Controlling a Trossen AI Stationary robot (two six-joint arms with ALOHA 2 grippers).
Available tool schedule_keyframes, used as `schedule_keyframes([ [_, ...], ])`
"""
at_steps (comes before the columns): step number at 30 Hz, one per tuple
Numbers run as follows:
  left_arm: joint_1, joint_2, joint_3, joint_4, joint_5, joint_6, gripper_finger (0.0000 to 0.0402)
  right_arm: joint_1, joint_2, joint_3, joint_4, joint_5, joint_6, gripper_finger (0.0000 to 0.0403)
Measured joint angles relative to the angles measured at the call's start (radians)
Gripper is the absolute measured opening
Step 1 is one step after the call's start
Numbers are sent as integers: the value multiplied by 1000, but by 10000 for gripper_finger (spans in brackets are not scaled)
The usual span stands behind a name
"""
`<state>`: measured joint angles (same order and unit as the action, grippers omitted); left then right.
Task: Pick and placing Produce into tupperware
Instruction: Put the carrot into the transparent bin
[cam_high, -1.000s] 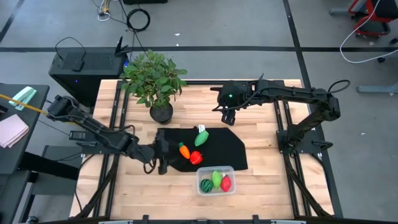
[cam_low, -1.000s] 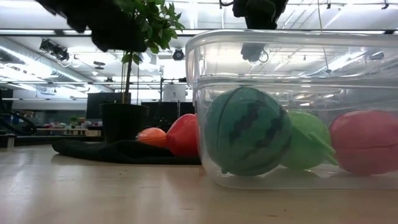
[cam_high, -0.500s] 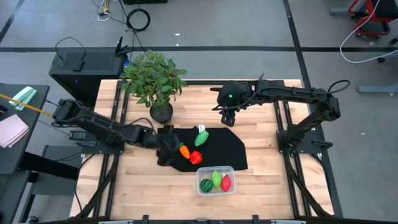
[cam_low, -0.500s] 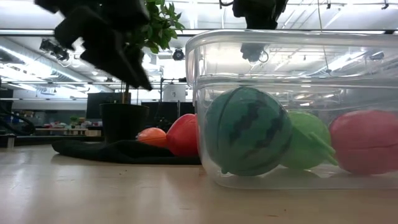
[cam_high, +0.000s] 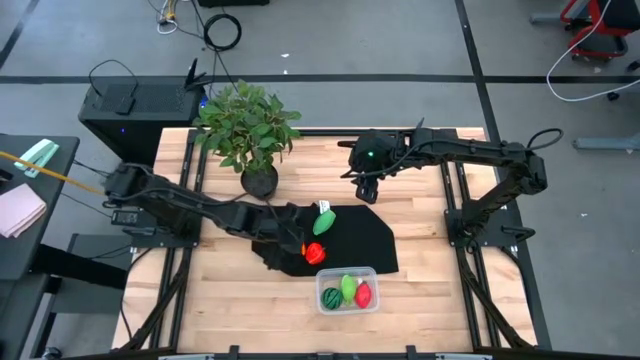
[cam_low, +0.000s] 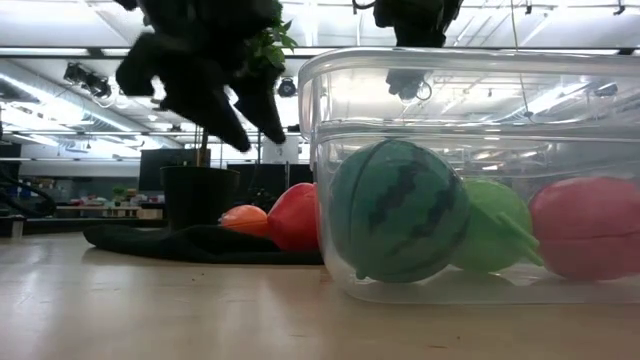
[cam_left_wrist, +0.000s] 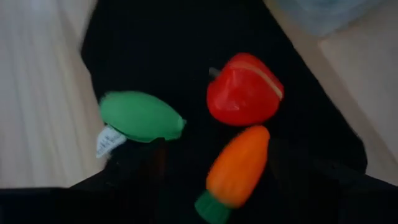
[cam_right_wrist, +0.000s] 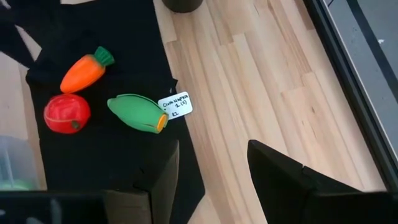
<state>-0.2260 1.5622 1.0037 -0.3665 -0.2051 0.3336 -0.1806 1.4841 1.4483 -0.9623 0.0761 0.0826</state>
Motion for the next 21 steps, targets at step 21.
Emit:
schedule_keyframes([
  [21, 111, 109, 47, -165, 139, 126, 291, 6, 0, 0, 2, -55, 0, 197],
])
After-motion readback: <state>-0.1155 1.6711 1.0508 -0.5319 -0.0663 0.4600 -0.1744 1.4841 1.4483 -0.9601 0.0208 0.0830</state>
